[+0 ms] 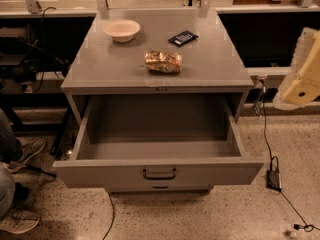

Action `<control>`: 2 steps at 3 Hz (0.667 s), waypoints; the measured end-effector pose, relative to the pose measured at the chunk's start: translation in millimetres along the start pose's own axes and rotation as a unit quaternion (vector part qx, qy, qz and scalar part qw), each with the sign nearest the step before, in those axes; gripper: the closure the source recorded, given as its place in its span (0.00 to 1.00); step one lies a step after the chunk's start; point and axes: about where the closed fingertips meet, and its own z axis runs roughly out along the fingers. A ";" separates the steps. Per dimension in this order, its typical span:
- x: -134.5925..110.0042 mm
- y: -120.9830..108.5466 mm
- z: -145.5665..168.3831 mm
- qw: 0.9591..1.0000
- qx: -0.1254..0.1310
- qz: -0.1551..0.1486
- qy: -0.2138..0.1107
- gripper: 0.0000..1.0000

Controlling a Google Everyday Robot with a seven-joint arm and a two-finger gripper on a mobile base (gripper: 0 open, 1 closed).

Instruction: Close top drawer

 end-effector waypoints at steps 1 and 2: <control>0.0 0.0 0.0 1.000 0.000 0.000 0.000 0.00; 18.7 34.0 28.6 0.996 -0.057 0.074 0.006 0.00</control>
Offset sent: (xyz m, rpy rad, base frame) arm -0.0114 -0.0238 -0.1124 0.1558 0.3373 -0.2013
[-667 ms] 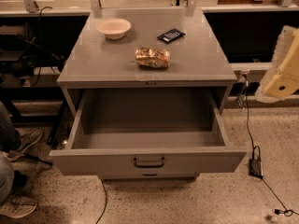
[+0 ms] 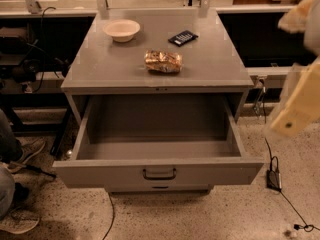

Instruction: Close top drawer

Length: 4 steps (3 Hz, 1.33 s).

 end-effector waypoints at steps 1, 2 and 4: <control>33.4 38.8 55.3 0.994 -0.076 0.082 0.006 0.00; 61.2 88.8 119.1 0.976 -0.160 0.142 0.030 0.00; 103.5 171.9 207.9 0.936 -0.267 0.201 0.109 0.45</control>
Offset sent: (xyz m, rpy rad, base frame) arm -0.0646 -0.0036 -0.2726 0.2105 0.6628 -0.2706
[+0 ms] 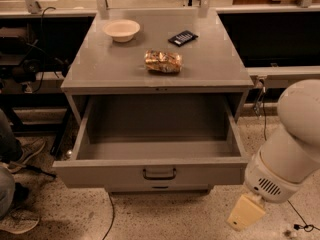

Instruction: Close top drawer

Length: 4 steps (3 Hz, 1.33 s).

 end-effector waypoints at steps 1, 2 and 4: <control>-5.6 -13.4 28.6 0.999 0.024 0.022 0.019 0.69; -20.6 -33.1 54.0 0.997 0.059 0.043 0.012 0.92; -25.5 -37.6 51.9 0.996 0.070 0.050 0.000 1.00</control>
Offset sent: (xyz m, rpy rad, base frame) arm 0.0745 0.0196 -0.0964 -0.1347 -0.1596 -0.1769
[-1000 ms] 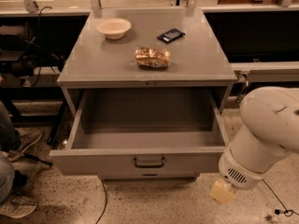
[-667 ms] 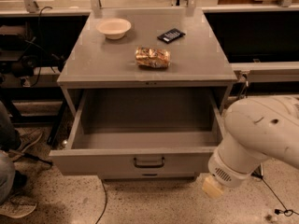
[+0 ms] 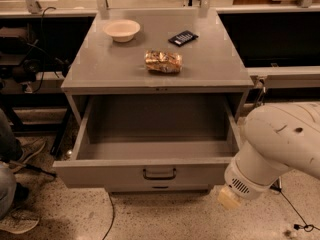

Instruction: Close top drawer

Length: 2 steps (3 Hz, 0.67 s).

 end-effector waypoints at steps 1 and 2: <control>-2.7 -12.7 7.7 1.000 0.002 0.017 -0.015 1.00; -14.2 -33.5 20.1 0.999 0.005 0.034 -0.033 1.00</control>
Offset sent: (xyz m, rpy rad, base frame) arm 0.0696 -0.0164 -0.0427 0.0757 -0.0722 -0.1292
